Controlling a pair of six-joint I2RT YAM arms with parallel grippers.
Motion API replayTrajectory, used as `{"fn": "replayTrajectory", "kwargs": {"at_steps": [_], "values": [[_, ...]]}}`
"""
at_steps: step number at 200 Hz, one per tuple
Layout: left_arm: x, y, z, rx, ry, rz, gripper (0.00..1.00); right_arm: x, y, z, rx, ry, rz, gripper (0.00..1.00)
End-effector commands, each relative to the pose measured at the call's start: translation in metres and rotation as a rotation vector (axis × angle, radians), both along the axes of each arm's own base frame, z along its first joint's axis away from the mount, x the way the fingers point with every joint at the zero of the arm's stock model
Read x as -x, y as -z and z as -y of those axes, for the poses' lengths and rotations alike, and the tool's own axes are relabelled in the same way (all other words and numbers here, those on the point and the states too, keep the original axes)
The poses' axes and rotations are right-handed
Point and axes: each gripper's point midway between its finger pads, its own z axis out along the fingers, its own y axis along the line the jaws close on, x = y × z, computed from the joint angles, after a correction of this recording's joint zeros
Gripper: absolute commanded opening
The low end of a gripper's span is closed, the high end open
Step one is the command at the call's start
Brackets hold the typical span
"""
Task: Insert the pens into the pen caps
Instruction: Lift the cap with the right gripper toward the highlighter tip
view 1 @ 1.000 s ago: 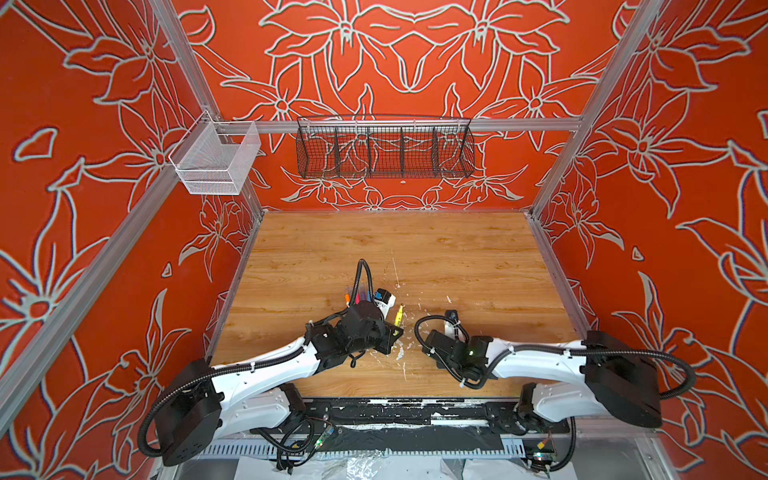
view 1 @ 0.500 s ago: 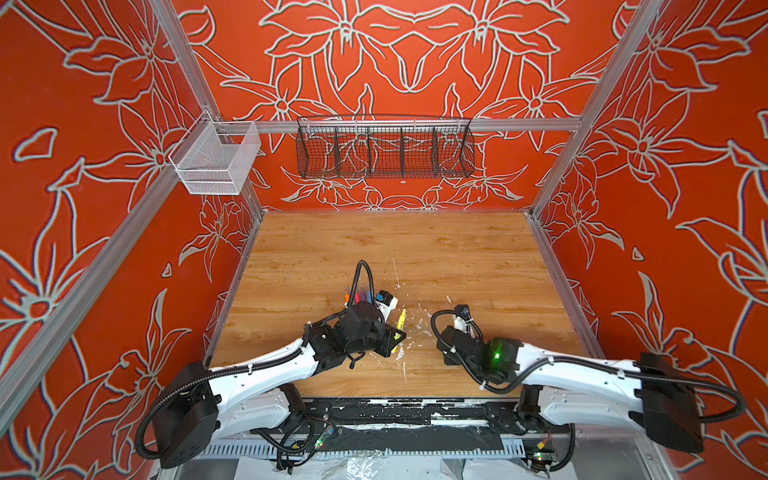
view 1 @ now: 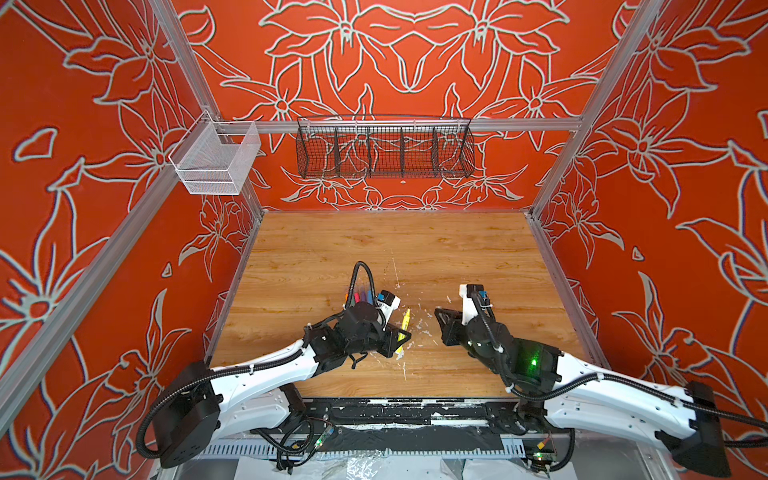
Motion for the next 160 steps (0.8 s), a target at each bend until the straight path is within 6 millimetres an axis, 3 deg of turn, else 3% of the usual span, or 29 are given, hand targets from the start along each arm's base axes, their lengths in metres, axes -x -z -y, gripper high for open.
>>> {"fn": "replayTrajectory", "kwargs": {"at_steps": [1, 68, 115, 160], "values": [[0.002, -0.004, 0.007, 0.048, 0.008, -0.001, 0.00, -0.001, -0.030, -0.021, -0.159, -0.057, 0.085, 0.00], [0.001, -0.009, 0.008, 0.076, -0.001, -0.002, 0.00, -0.008, -0.029, -0.060, -0.248, -0.118, 0.090, 0.00], [0.002, -0.009, 0.008, 0.076, -0.003, -0.004, 0.00, -0.017, -0.033, -0.055, -0.252, -0.064, 0.143, 0.00], [0.001, -0.010, 0.009, 0.080, 0.000, -0.004, 0.00, -0.025, -0.024, -0.056, -0.218, -0.025, 0.144, 0.00]]}}
